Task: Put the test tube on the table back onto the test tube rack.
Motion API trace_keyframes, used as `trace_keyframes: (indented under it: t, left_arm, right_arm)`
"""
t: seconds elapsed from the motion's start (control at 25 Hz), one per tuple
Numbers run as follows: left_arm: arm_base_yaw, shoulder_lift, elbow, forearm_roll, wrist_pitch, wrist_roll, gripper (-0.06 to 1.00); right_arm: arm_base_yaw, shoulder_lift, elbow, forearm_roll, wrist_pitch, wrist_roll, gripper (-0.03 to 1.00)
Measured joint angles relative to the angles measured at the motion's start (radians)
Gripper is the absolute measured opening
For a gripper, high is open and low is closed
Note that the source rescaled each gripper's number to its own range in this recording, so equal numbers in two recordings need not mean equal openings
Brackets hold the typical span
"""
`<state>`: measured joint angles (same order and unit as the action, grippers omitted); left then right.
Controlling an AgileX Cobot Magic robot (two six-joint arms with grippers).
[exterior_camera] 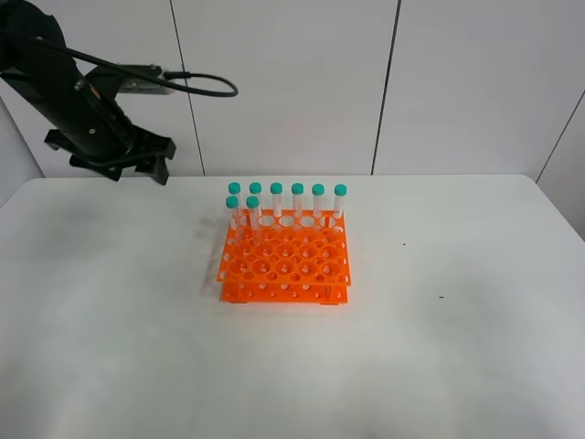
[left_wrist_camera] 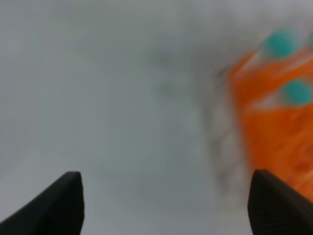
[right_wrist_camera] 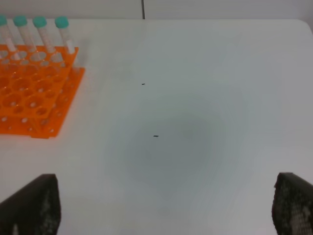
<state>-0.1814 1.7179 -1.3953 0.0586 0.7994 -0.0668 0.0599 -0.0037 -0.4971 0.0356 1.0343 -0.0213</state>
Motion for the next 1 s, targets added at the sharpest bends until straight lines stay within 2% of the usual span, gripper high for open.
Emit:
trace_keyframes:
  t: [0.28, 0.4, 0.56, 0.68, 1.0]
  left_arm:
    - [0.186, -0.002, -0.010, 0.004, 0.243, 0.008, 1.00]
    - [0.228, -0.002, -0.010, 0.007, 0.356, 0.017, 1.00]
    - [0.235, -0.011, 0.002, 0.005, 0.369, 0.035, 1.00]
    - [0.235, -0.054, 0.069, 0.002, 0.369, 0.042, 1.00]
    - [0.235, -0.375, 0.426, 0.000, 0.369, 0.067, 1.00]
  right_arm:
    - [0.000, 0.000, 0.000, 0.000, 0.000, 0.000, 0.93]
    - [0.000, 0.000, 0.000, 0.000, 0.000, 0.000, 0.93]
    - [0.000, 0.000, 0.000, 0.000, 0.000, 0.000, 0.93]
    - [0.000, 0.000, 0.000, 0.000, 0.000, 0.000, 0.93]
    - [0.000, 0.000, 0.000, 0.000, 0.000, 0.000, 0.93]
